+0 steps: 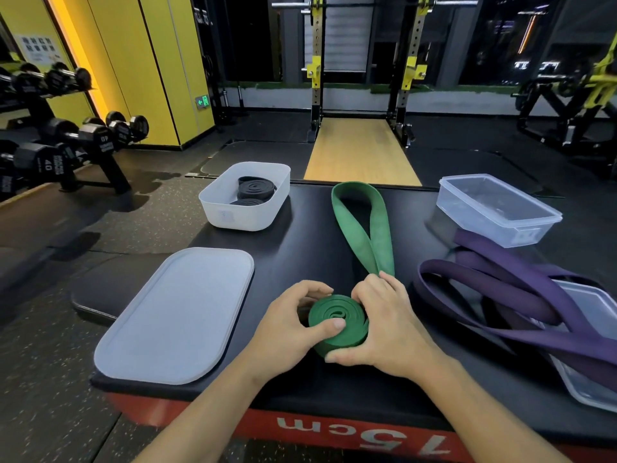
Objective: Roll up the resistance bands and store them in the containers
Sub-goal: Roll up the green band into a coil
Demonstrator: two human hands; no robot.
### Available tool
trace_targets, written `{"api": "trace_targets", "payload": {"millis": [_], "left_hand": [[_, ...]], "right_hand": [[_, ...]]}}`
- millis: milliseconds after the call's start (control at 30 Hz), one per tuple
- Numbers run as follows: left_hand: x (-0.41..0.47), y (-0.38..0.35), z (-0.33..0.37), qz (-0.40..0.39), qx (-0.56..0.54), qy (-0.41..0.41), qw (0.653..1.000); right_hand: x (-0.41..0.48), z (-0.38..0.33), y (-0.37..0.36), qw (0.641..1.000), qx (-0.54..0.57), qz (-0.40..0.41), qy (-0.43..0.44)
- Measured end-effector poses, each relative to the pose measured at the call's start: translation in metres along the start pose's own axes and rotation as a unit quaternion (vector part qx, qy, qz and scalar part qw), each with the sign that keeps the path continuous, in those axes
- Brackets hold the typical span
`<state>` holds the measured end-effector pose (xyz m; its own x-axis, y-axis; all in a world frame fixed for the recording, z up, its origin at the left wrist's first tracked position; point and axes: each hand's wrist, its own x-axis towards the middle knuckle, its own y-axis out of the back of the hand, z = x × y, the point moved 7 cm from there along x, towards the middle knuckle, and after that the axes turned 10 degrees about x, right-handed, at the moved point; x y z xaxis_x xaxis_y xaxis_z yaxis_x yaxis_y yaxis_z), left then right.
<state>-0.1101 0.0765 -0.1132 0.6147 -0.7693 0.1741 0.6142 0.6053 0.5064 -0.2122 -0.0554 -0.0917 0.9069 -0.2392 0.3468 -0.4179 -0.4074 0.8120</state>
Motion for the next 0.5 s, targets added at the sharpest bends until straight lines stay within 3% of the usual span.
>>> {"api": "trace_targets", "payload": {"millis": [333,500], "left_hand": [[0.007,0.002,0.009,-0.045,-0.043,-0.029,0.998],[-0.004,-0.009,0.012,0.001,0.044,-0.014,0.999]], "right_hand": [[0.000,-0.011,-0.009,1.000,-0.012,-0.005,-0.019],[-0.005,-0.015,-0.007,0.999,-0.009,0.019,-0.034]]}}
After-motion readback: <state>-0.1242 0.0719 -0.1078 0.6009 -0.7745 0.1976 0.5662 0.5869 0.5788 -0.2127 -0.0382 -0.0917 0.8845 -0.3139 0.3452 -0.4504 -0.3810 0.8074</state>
